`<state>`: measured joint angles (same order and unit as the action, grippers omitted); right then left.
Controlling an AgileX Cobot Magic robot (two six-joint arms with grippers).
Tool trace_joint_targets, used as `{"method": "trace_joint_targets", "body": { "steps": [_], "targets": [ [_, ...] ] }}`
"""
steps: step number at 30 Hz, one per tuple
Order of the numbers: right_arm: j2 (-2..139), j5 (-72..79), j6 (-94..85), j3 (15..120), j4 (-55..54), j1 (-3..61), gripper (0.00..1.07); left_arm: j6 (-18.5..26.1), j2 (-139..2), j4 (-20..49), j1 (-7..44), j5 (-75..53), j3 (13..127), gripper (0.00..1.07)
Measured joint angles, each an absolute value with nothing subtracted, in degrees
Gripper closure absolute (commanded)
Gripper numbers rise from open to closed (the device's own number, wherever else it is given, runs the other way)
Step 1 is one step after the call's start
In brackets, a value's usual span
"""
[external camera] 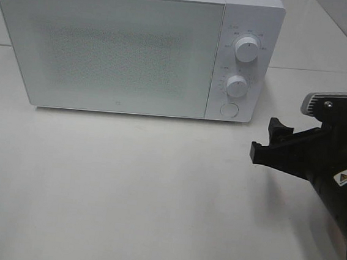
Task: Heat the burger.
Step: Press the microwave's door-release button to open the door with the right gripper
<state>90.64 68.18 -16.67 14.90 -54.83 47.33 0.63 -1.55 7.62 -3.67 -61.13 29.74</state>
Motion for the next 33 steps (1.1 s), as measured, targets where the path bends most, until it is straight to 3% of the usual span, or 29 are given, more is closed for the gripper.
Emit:
{"method": "trace_joint_targets", "body": {
  "steps": [8, 23, 33],
  "targets": [
    [94.5, 68.4, -19.5, 20.1, -59.1, 51.2, 0.35, 0.6, -1.5, 7.6, -3.7, -61.1, 29.7, 0.07],
    [94.9, 68.7, -18.4, 21.2, -60.1, 51.6, 0.35, 0.6, -1.5, 7.6, -3.7, -61.1, 29.7, 0.07],
    [94.9, 68.7, 11.8, 21.2, -60.3, 51.7, 0.54, 0.6, -1.5, 7.6, -3.7, -61.1, 29.7, 0.07]
  ]
}}
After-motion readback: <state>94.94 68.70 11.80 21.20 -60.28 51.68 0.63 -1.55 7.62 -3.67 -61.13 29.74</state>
